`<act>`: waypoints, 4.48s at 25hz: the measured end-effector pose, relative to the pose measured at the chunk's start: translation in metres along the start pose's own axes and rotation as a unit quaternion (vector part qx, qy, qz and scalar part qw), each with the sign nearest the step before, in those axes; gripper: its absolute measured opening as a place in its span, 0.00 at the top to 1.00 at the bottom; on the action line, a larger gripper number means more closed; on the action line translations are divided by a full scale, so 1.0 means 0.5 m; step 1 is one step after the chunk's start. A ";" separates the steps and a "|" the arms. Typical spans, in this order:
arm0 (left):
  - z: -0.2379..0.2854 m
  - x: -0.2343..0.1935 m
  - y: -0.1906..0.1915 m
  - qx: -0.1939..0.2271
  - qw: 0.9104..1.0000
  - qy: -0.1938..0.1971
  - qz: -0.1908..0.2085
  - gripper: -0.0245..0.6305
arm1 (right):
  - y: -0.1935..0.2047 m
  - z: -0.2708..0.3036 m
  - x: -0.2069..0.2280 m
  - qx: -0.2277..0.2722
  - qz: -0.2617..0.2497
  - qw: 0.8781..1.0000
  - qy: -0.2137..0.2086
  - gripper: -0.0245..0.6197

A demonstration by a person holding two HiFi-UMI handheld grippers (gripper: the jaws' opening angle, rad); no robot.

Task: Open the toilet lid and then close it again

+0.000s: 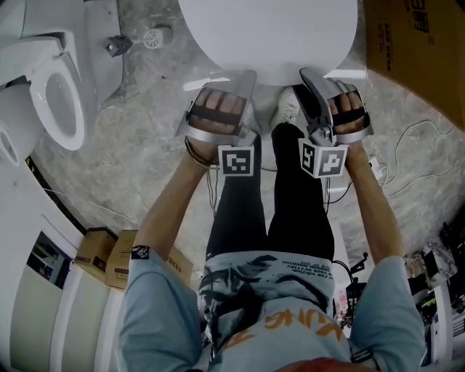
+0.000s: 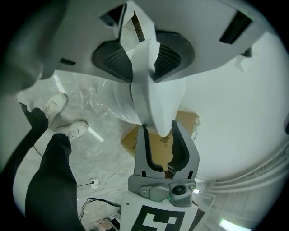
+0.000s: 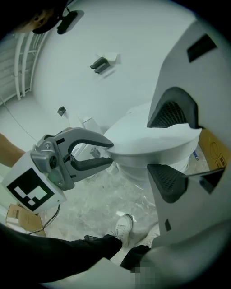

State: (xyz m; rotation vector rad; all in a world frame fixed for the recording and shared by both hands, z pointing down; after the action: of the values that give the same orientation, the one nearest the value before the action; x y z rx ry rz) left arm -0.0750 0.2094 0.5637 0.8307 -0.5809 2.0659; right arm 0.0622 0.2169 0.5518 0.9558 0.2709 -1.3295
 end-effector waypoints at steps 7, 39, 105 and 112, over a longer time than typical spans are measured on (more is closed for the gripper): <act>-0.038 -0.039 0.013 0.006 0.999 -0.031 -0.023 0.69 | -0.022 -0.038 0.048 0.004 0.015 1.000 0.027 0.54; -0.084 -0.205 0.079 -0.014 0.993 -0.049 -0.103 0.63 | -0.072 -0.121 0.152 0.063 0.068 0.989 0.113 0.70; 0.027 -0.655 0.420 -0.026 0.756 -0.224 -0.614 0.92 | -0.095 0.084 0.789 0.183 0.385 0.878 0.217 0.94; 0.102 -0.746 0.487 0.012 0.776 -0.227 -0.589 0.92 | -0.102 0.162 0.882 0.212 0.386 0.856 0.271 0.94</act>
State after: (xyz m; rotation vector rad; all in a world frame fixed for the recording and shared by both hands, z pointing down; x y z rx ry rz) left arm -0.0893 -0.1530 0.3002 1.2762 -0.1477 0.7093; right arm 0.1088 -0.1448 0.2862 1.5993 -0.0078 -0.3488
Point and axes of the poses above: the fingertips, and each gripper's own axes: z forward along the fingers, x to its right, y out of its underside, the point moved 10 cm from there along -z, backward along the fingers, and after that the axes turned 10 degrees about z, right-handed, at the moved point
